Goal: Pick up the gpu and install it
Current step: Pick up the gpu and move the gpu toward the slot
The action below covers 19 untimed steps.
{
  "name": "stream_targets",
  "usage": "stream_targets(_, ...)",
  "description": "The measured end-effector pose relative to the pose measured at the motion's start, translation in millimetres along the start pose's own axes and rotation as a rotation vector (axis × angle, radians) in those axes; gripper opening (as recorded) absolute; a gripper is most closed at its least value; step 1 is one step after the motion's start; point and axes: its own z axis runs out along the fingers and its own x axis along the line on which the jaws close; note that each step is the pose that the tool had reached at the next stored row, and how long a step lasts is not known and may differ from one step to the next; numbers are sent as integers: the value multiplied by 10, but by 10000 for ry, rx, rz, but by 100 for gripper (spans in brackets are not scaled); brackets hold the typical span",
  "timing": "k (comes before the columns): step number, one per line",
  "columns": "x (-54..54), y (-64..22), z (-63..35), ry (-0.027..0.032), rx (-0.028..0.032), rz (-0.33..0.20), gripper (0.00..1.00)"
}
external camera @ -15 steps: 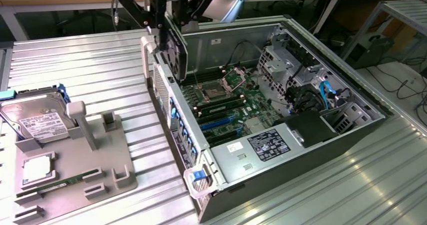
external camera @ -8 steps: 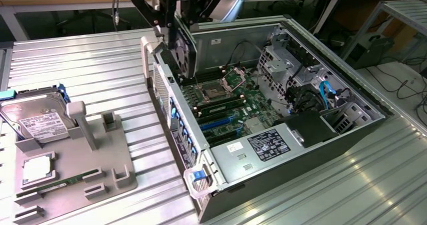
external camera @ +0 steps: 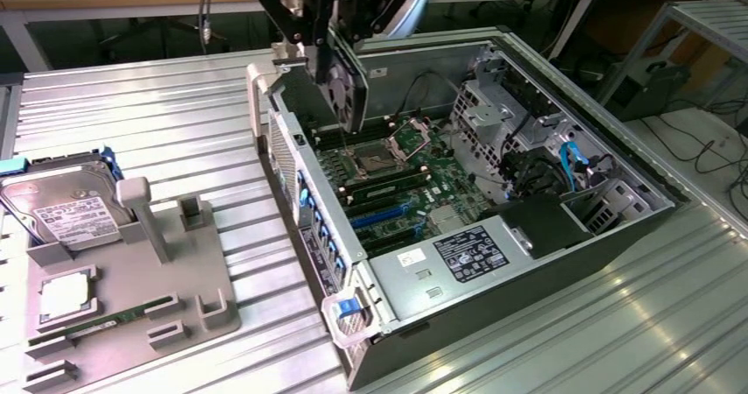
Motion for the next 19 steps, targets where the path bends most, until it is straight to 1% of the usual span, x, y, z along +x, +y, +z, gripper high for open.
stream_targets(8,-145,-5,1,0,0,0,27)
stream_targets(19,-371,-12,4,0,0,0,27)
